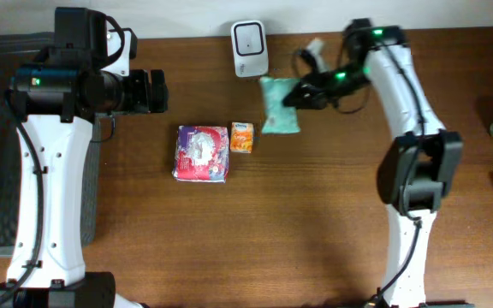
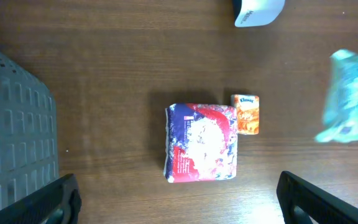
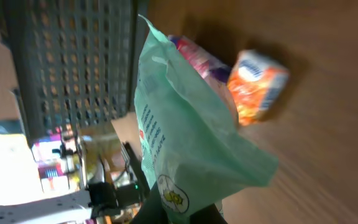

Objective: Scan the item barcode

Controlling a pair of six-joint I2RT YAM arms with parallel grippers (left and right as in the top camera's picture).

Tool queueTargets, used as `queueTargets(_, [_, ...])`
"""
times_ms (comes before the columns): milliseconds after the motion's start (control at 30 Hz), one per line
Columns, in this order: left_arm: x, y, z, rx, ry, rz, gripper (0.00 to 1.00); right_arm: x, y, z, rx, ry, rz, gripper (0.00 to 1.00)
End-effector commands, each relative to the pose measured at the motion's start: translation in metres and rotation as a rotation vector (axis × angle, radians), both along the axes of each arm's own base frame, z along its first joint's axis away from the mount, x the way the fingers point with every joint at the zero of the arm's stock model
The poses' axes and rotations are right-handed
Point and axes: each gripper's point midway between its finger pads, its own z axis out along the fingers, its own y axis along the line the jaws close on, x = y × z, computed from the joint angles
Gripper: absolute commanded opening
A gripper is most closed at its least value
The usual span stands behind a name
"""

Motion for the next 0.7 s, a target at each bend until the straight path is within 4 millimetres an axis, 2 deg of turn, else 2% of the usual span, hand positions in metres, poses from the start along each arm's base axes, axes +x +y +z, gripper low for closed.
queueTargets(0, [-0.003,-0.001,0.007,-0.005,-0.019,-0.011,0.99,0.0,-0.027,0.033,0.078,-0.069,-0.029,0.04])
queueTargets(67, [-0.003,-0.001,0.007,-0.005,-0.019,-0.011,0.99,0.0,-0.04,0.033,0.079,-0.041,-0.061,0.04])
queueTargets(100, [-0.003,-0.001,0.007,-0.005,-0.019,-0.011,0.99,-0.001,-0.041,0.033,0.078,-0.034,-0.06,0.04])
queueTargets(200, [-0.003,-0.001,0.007,-0.005,-0.019,-0.011,0.99,-0.013,-0.034,0.035,0.085,-0.036,-0.015,0.04])
queueTargets(667, [-0.003,-0.001,0.007,-0.005,-0.019,-0.011,0.99,-0.018,-0.026,0.034,0.077,-0.017,0.006,0.04])
